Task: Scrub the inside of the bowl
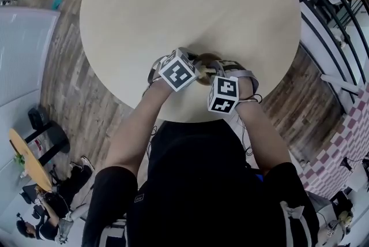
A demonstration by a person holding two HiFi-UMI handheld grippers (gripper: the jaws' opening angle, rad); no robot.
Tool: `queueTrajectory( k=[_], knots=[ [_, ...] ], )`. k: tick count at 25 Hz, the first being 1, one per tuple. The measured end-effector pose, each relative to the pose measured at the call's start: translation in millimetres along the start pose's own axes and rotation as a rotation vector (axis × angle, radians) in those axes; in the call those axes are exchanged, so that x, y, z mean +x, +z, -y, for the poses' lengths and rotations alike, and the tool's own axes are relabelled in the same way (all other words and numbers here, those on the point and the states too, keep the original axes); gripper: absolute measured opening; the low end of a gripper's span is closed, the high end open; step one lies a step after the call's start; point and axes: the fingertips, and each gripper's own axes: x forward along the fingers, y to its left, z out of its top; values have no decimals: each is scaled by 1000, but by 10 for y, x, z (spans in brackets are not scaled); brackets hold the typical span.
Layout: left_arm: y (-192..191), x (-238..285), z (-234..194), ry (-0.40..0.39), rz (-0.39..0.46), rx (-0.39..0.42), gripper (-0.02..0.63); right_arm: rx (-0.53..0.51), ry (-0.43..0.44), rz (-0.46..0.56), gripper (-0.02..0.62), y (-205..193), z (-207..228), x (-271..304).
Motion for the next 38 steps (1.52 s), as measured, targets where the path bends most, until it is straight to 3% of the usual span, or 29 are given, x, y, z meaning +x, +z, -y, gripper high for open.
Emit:
queueTrajectory(
  k=[2, 5, 9, 11, 23, 29, 33, 38],
  knots=[
    [-40, -6, 8, 48, 7, -13, 44, 42, -8, 14, 75, 26, 35, 53],
    [-102, -33, -13, 96, 25, -58, 44, 194, -36, 72, 75, 51, 184, 51],
    [-77, -138, -165, 178, 168, -226, 34, 461, -98, 186, 77, 108, 399, 14],
    [-22, -195, -256, 219, 235, -280, 23, 510, -151, 224, 77, 136, 479, -30],
    [55, -178, -605, 252, 181, -226, 21, 348, -254, 241, 77, 299, 515, -307],
    [19, -164, -574, 230, 171, -262, 21, 225, -141, 164, 75, 386, 252, -143],
    [-18, -163, -584, 229, 173, -233, 23, 159, -66, 113, 74, 405, 220, 81],
    [-120, -200, -554, 223, 184, -252, 25, 138, -58, 84, 71, 371, 322, 216]
  ],
)
